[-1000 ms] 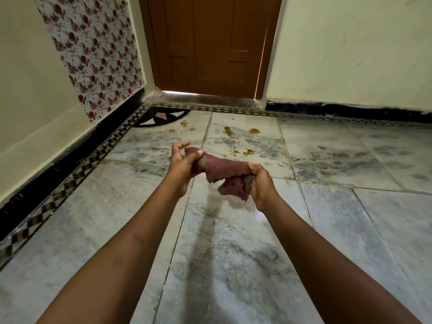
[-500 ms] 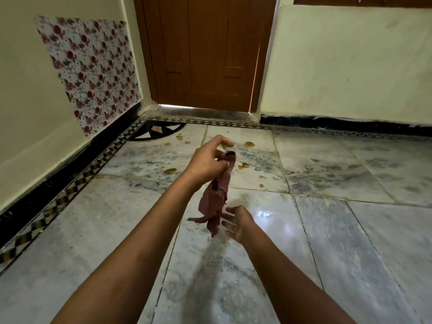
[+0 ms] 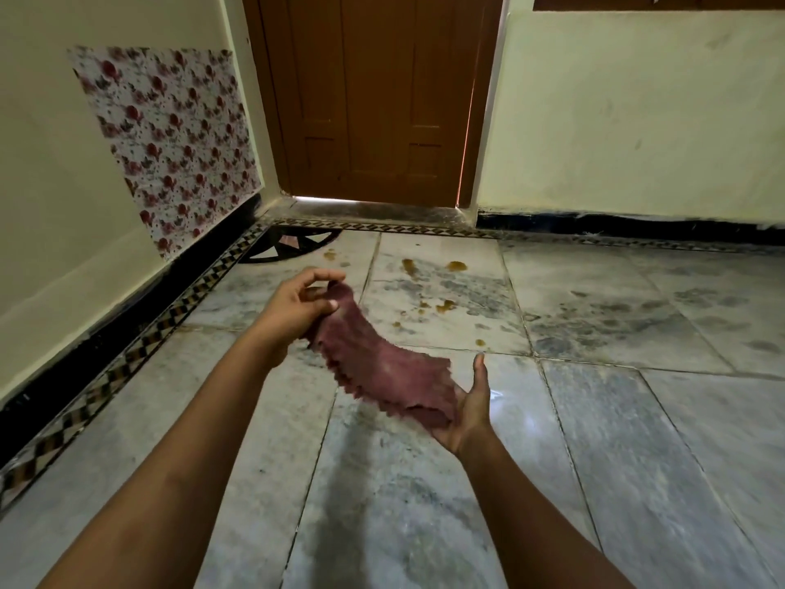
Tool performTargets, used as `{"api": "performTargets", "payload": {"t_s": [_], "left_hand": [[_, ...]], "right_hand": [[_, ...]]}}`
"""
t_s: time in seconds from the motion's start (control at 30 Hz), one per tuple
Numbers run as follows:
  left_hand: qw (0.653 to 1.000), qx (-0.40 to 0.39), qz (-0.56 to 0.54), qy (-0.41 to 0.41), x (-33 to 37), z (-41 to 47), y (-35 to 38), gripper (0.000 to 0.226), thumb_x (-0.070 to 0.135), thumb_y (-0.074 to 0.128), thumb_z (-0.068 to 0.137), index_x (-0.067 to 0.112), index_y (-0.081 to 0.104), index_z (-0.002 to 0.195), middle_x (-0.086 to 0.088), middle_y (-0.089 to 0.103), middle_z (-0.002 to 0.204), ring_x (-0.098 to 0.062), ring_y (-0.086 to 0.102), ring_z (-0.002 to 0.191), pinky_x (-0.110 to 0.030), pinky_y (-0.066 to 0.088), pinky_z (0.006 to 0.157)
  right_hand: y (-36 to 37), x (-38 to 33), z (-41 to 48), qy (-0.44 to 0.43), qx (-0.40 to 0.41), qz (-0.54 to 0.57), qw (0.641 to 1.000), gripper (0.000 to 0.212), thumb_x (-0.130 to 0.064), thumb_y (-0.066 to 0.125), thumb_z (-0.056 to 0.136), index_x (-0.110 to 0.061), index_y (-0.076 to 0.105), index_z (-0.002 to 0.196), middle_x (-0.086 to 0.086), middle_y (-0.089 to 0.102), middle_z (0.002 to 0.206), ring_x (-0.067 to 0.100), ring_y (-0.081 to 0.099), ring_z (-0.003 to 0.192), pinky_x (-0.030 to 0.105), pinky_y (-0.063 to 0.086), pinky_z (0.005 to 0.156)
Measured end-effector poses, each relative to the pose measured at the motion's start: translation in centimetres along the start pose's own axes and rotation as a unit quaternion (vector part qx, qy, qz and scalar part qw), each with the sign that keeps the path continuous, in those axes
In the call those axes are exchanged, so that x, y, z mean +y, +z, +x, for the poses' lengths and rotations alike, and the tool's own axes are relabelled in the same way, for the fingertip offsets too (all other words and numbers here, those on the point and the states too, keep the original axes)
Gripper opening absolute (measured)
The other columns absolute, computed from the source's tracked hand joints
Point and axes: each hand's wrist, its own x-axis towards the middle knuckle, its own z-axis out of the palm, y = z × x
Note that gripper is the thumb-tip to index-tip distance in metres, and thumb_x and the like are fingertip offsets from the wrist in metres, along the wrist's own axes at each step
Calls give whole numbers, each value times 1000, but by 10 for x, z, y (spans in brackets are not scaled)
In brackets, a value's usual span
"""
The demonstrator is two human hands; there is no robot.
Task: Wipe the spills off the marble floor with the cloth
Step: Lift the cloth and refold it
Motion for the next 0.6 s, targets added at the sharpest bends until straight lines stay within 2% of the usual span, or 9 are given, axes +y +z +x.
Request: {"api": "performTargets", "payload": {"t_s": [0.1, 0.17, 0.2, 0.27, 0.3, 0.4, 0.47, 0.53, 0.6], "left_hand": [[997, -2, 73, -22, -28, 1, -8, 36, -3, 52, 91, 27, 61, 108, -8, 60, 119, -16, 60, 94, -28, 55, 65], [993, -20, 109, -29, -40, 1, -7, 38, -3, 54, 90, 28, 60, 111, -5, 56, 124, -19, 55, 110, -36, 54, 77], [991, -33, 130, -29, -44, 0, -4, 42, -4, 54, 89, 28, 59, 115, -3, 54, 128, -18, 51, 114, -34, 53, 79], [983, -57, 171, -30, -49, -3, 8, 49, -9, 52, 87, 24, 56, 124, -2, 51, 132, -14, 48, 113, -30, 53, 77], [981, -63, 179, -33, -49, -4, 17, 52, -10, 50, 87, 23, 54, 127, -4, 51, 132, -15, 49, 110, -33, 53, 78], [981, -70, 175, -36, -46, -8, 44, 55, -11, 49, 87, 20, 49, 132, -12, 56, 127, -20, 54, 101, -38, 53, 77], [980, -90, 175, -36, -41, -10, 56, 57, -9, 49, 87, 24, 46, 134, -12, 58, 123, -24, 57, 100, -40, 53, 74], [975, -141, 167, -44, -34, -11, 63, 58, -5, 47, 90, 29, 42, 137, -9, 60, 121, -23, 58, 106, -46, 53, 80], [970, -185, 149, -53, -28, -13, 64, 55, 0, 42, 93, 31, 39, 139, -5, 62, 120, -19, 58, 109, -41, 52, 83]], "right_hand": [[4, -7, -9, 8, 39, -125, 991, 46, -47, 50, 92, -7, 63, 112, 13, 70, 99, 30, 65, 89, 38, 54, 69], [11, -8, -8, 10, 90, -194, 977, 28, -29, 49, 97, -7, 60, 111, 10, 64, 90, 25, 59, 79, 36, 50, 61], [15, -8, -7, 8, 107, -214, 971, 26, -25, 46, 98, -8, 59, 113, 9, 62, 91, 24, 57, 76, 36, 48, 59], [25, -7, -3, 8, 119, -223, 968, 27, -25, 41, 100, -8, 58, 114, 10, 61, 96, 22, 56, 74, 33, 47, 59], [31, -6, -1, 14, 121, -222, 968, 27, -26, 41, 100, -9, 58, 111, 10, 60, 97, 21, 55, 74, 32, 47, 60], [51, -1, 1, 39, 113, -209, 970, 31, -30, 41, 100, -6, 58, 93, 10, 59, 88, 22, 53, 70, 32, 43, 57], [61, 3, 1, 47, 84, -177, 979, 38, -34, 36, 100, -4, 60, 98, 12, 60, 83, 25, 56, 72, 34, 46, 60], [63, 4, 2, 46, 49, -135, 989, 49, -43, 32, 100, -4, 62, 108, 15, 63, 87, 29, 60, 77, 39, 49, 66], [59, 4, 3, 47, 21, -104, 993, 56, -53, 35, 96, -6, 63, 107, 18, 65, 94, 32, 62, 84, 45, 50, 73]]}}
